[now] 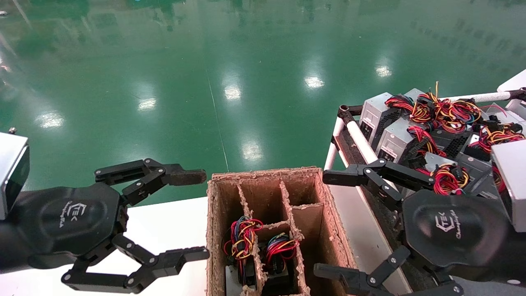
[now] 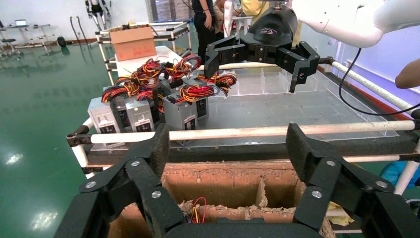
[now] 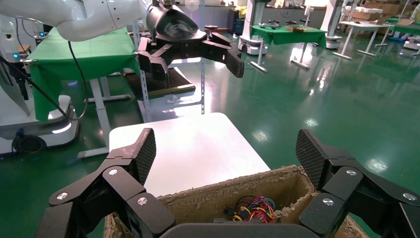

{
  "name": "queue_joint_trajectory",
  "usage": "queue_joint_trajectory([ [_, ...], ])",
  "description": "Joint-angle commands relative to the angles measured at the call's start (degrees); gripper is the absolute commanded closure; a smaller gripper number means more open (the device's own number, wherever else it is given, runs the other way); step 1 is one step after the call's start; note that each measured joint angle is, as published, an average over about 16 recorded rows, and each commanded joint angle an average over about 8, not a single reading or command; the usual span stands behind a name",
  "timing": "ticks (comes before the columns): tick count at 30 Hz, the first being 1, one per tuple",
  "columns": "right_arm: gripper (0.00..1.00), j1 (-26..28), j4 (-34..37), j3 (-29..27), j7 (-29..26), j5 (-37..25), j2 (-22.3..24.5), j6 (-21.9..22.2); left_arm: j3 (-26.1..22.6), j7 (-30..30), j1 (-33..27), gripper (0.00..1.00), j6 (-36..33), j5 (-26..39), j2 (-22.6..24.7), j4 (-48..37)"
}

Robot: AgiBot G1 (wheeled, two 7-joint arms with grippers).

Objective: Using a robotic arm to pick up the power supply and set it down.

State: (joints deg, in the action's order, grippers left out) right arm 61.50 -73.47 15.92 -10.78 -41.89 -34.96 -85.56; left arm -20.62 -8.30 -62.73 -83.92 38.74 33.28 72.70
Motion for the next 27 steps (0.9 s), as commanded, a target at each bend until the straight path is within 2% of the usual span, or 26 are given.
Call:
queue_joint_trajectory([
  [1,0.0,0.0,0.0,0.0,0.0,0.0,0.0,0.0,0.0,0.0,0.0,1.0,0.0,0.0,0.0,0.0],
  [27,0.0,0.0,0.0,0.0,0.0,0.0,0.0,0.0,0.0,0.0,0.0,1.0,0.0,0.0,0.0,0.0],
])
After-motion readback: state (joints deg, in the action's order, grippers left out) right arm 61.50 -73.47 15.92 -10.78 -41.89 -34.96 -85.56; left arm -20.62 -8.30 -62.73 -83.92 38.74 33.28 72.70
